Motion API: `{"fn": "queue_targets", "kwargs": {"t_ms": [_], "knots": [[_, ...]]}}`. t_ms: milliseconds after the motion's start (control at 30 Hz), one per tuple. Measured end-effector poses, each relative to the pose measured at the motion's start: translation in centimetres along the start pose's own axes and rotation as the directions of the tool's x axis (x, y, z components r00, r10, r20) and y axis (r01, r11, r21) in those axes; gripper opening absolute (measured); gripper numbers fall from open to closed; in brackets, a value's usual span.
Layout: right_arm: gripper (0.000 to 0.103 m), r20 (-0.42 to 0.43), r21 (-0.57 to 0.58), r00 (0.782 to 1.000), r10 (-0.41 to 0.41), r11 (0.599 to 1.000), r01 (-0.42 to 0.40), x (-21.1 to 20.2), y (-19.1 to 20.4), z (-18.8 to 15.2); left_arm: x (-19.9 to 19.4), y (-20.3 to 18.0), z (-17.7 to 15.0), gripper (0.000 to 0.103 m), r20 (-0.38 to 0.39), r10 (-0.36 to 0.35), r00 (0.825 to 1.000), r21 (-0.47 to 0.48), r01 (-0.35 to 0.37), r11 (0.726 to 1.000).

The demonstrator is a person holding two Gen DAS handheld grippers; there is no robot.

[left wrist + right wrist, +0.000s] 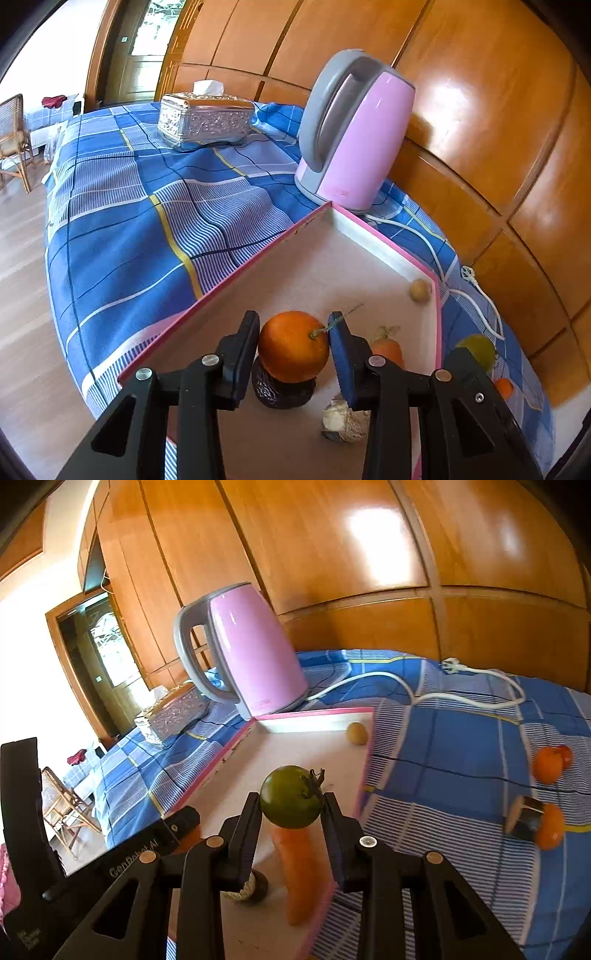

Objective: Organize fruits
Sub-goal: 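Carry the orange and green tomato into the tray and release them, then move both tools back toward the orange beside the eggplant slice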

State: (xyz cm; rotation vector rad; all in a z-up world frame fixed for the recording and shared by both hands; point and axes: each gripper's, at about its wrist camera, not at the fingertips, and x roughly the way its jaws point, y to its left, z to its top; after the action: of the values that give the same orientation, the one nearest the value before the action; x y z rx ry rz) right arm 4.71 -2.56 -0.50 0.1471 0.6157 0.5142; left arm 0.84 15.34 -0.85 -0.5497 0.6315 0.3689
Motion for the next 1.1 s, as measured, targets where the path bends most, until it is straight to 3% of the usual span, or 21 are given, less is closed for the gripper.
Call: {"fn": "queue_targets", "kwargs": {"t_ms": [100,233,367,567,633,1100], "knots": [[0.034,-0.006,-0.012,1.000,0.025,1.000,-0.025,0.8,0.5,0.3,-0.1,0.0,0.0,0.038,0.018,0.008,1.000,0.001,-0.008,1.000],[0.035,-0.016,0.009,0.999,0.045,0.999,-0.044,1.2,0.2,0.1,0.1,0.1,0.2,0.052,0.015,0.013,1.000,-0.013,-0.013,1.000],[0.036,-0.014,0.021,0.999,0.034,0.999,-0.034,1.0,-0.2,0.1,-0.2,-0.2,0.1,0.057,0.031,0.009,0.999,0.005,-0.009,1.000],[0.036,-0.021,0.008,1.000,-0.021,1.000,0.022,0.4,-0.5,-0.2,-0.4,-0.6,0.0,0.057,0.032,0.008,0.999,0.028,-0.009,1.000],[0.036,-0.021,0.010,0.999,-0.040,0.999,0.040,-0.1,-0.9,-0.3,-0.5,-0.8,-0.1,0.063,0.034,0.011,0.999,0.034,-0.012,0.999],[0.038,-0.011,0.021,0.988,-0.153,0.988,0.154,-3.0,-3.0,-1.1,-1.4,-1.9,-0.7,0.063,0.047,-0.043,0.998,0.090,0.039,0.995]]}}
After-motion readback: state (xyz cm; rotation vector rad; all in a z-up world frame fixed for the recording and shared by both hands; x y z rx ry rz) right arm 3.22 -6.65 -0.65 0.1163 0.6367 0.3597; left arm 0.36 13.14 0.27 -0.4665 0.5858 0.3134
